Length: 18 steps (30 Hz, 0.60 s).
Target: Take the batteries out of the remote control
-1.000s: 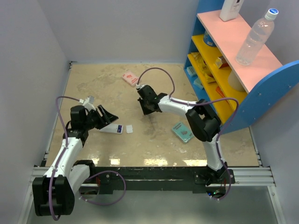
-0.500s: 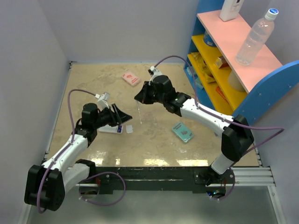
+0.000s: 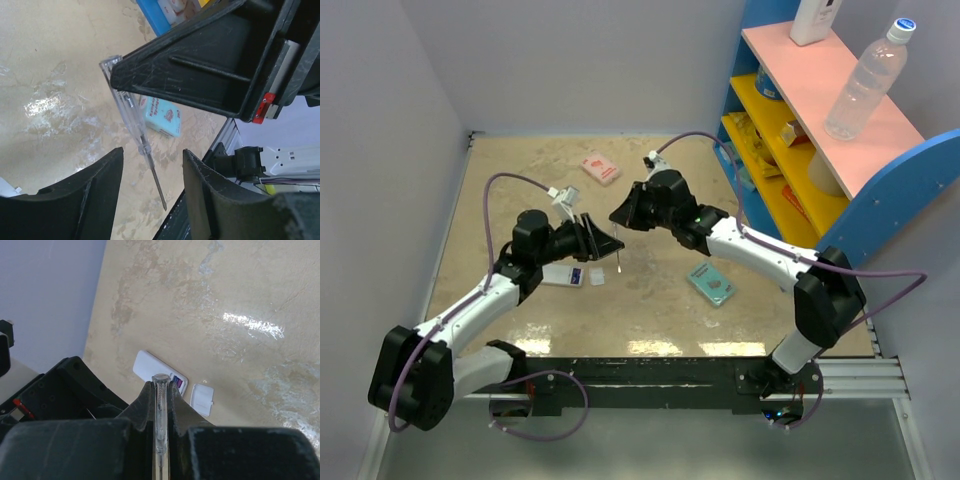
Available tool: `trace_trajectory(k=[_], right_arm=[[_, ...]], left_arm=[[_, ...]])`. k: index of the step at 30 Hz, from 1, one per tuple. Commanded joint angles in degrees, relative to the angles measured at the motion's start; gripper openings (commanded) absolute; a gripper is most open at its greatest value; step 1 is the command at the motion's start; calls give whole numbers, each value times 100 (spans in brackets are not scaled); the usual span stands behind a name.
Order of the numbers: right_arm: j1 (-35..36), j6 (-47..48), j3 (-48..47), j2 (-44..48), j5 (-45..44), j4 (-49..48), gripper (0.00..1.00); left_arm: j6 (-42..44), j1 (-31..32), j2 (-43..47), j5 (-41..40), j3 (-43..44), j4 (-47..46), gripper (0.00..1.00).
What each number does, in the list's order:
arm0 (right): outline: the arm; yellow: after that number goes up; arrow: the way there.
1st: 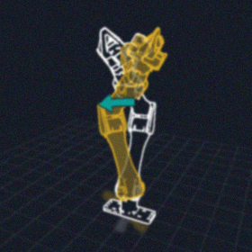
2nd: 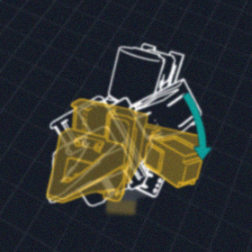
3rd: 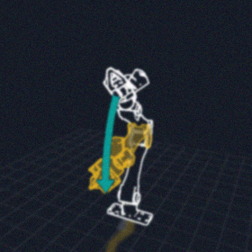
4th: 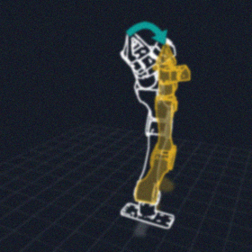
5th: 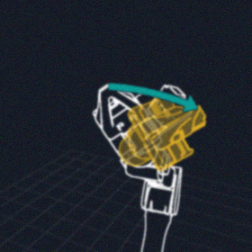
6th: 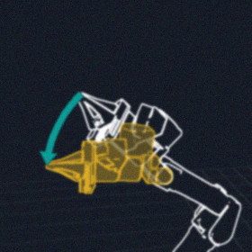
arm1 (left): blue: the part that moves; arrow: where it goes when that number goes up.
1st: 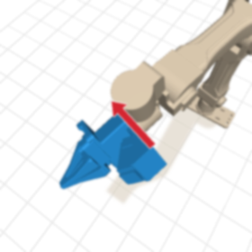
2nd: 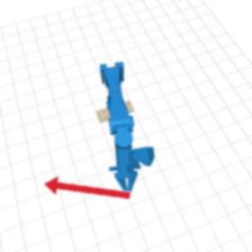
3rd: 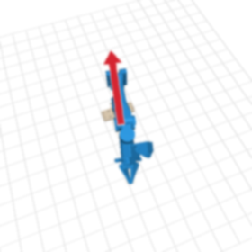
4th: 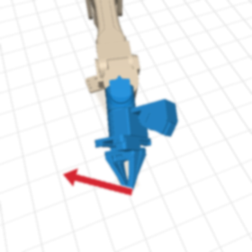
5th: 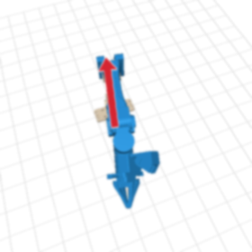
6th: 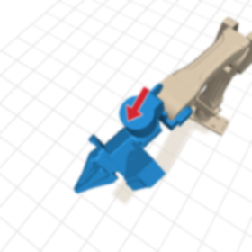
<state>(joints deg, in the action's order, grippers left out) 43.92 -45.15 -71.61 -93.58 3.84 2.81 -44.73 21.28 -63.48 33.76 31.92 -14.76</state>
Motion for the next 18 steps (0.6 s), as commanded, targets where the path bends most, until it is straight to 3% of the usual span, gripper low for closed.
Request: trace_trajectory(k=[1, 5, 11, 14, 17, 18], right_arm=[[29, -205, 86, 340, -94, -263, 0], [29, -196, 156, 437, -129, -255, 0], [29, -153, 262, 569, -85, -386, 0], [29, -170, 271, 613, -41, -386, 0], [20, -91, 306, 692, -23, -404, 0], [11, 127, 306, 727, -6, -404, 0]], left_arm=[[237, 157, -155, -370, 306, -202, 52], [228, 236, -234, -423, 350, -246, 43], [245, 289, -323, -423, 376, -220, 40], [228, 307, -384, -318, 367, -342, 26], [149, 298, -463, -55, 350, -500, 1], [114, 298, -489, 25, 341, -518, 0]])
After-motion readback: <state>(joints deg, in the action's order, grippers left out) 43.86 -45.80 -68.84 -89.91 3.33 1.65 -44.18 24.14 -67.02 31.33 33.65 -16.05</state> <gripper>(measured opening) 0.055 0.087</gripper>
